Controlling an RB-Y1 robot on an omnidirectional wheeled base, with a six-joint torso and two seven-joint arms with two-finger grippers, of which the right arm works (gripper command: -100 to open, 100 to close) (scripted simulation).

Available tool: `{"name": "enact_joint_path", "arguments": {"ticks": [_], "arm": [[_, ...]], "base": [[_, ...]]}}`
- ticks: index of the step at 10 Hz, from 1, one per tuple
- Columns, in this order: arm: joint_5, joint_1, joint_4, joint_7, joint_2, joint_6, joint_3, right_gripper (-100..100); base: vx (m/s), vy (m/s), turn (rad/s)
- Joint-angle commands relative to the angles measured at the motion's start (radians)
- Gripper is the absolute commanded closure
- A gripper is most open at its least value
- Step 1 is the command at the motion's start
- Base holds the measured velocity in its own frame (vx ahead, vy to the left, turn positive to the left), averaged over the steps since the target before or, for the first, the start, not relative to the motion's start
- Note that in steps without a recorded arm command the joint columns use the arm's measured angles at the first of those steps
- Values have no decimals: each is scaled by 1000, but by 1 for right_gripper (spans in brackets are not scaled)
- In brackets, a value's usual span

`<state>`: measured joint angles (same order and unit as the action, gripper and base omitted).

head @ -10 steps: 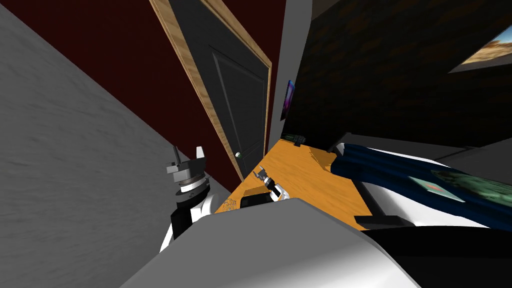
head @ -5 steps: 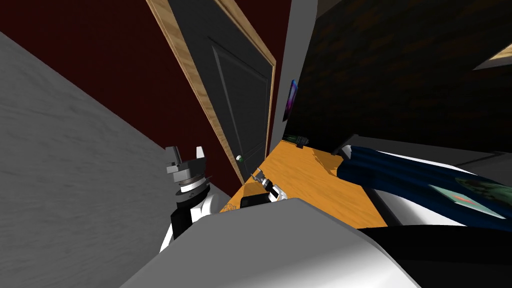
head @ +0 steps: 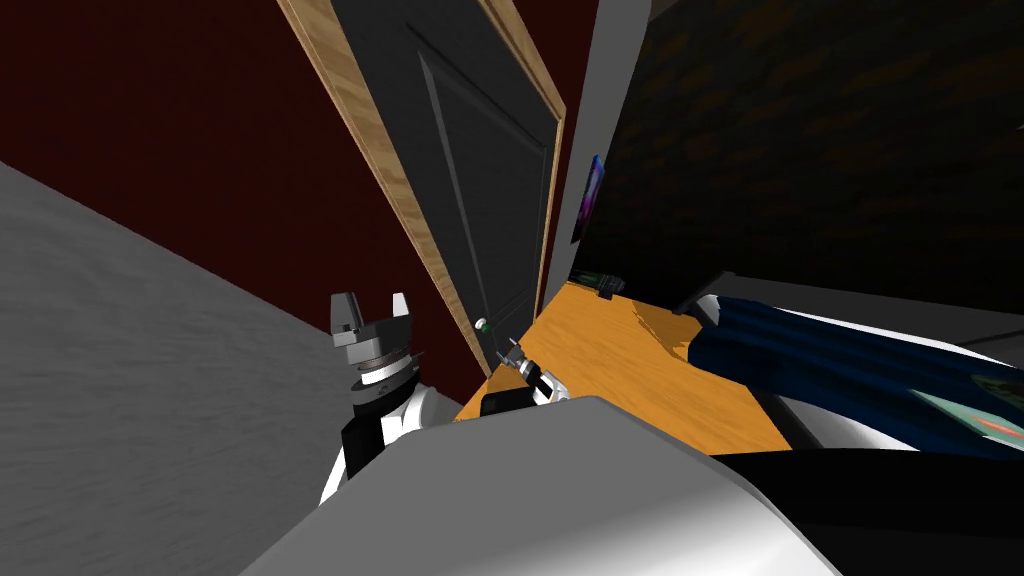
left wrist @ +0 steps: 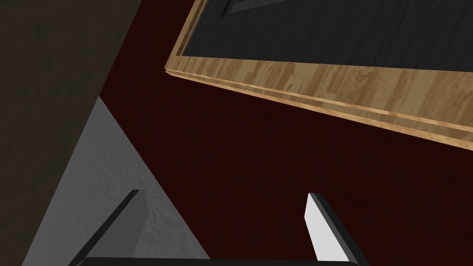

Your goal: Pull the door open

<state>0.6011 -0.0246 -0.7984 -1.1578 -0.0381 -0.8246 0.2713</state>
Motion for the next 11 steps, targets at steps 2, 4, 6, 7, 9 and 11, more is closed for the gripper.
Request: {"name": "enact_joint_path", "arguments": {"ticks": [2,4,6,7,9,11], "arm": [[-4,-3,3,-5,13,0,-3,-100],[-9,-5,6,-9,26,1,-6,-100],[-16,-8,9,-14,44,3,-12,-100],[-20,-9,11,-18,53,3,-15,-100],[-32,-13,16,-26,73,5,-23,-100],[-44,-18,21,-35,91,8,-32,-100]], "base": [[-4,-12,24],[-149,-83,52],[-164,-71,56],[-184,-38,68],[-172,-72,76],[-171,-93,91]]}}
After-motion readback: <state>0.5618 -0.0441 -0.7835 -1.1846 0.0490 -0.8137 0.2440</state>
